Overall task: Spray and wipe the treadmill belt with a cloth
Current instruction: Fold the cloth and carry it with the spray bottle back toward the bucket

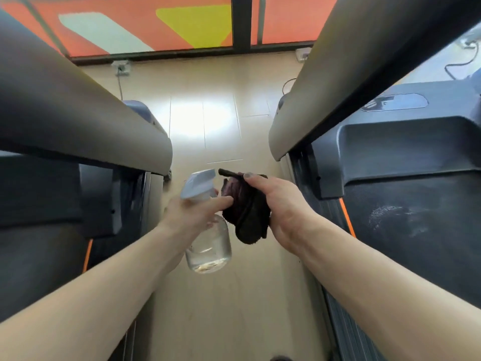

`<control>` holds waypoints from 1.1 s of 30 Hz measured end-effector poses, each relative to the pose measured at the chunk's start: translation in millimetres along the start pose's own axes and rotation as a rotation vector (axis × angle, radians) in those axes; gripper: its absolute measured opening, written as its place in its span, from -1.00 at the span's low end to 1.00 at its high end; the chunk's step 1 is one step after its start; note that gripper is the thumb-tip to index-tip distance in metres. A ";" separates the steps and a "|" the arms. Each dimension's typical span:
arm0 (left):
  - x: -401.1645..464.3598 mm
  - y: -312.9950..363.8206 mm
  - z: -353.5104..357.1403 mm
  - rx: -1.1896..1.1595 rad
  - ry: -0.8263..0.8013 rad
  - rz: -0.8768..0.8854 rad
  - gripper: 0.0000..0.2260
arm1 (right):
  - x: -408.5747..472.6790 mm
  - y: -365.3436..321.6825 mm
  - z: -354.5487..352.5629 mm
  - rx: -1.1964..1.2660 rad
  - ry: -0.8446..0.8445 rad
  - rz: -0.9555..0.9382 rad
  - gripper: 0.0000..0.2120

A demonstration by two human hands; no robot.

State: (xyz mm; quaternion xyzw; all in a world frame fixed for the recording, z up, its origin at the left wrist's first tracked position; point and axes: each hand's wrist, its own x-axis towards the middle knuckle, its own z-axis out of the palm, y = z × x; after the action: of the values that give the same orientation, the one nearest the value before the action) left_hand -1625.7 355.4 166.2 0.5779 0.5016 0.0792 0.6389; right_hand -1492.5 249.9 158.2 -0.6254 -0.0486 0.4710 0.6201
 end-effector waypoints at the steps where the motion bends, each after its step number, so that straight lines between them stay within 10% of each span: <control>1: 6.8 8.6 -2.8 -0.004 -0.002 -0.001 -0.78 | 9.3 -8.3 3.4 -0.043 -0.005 -0.002 -0.82; 8: 48.8 65.1 -14.8 -0.066 0.054 0.015 -0.88 | 64.6 -50.6 21.6 0.043 -0.053 0.077 -0.78; 16: 143.8 132.2 -41.1 -0.073 0.162 0.032 -0.87 | 155.8 -116.2 36.4 -0.486 0.353 -0.275 -0.76; 21: 210.8 185.5 -54.3 -0.050 0.202 -0.005 -0.84 | 220.0 -159.6 50.7 -0.336 0.549 -0.258 -0.80; 33: 343.9 328.2 -49.3 0.240 -0.029 0.193 -0.75 | 357.5 -272.1 66.6 -0.531 0.699 -0.252 -0.89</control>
State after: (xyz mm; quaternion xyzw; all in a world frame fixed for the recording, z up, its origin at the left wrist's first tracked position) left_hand -1338.2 726.9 254.0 0.6968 0.4403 0.0714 0.5617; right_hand -1196.2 590.7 206.9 -0.8733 -0.0312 0.1239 0.4702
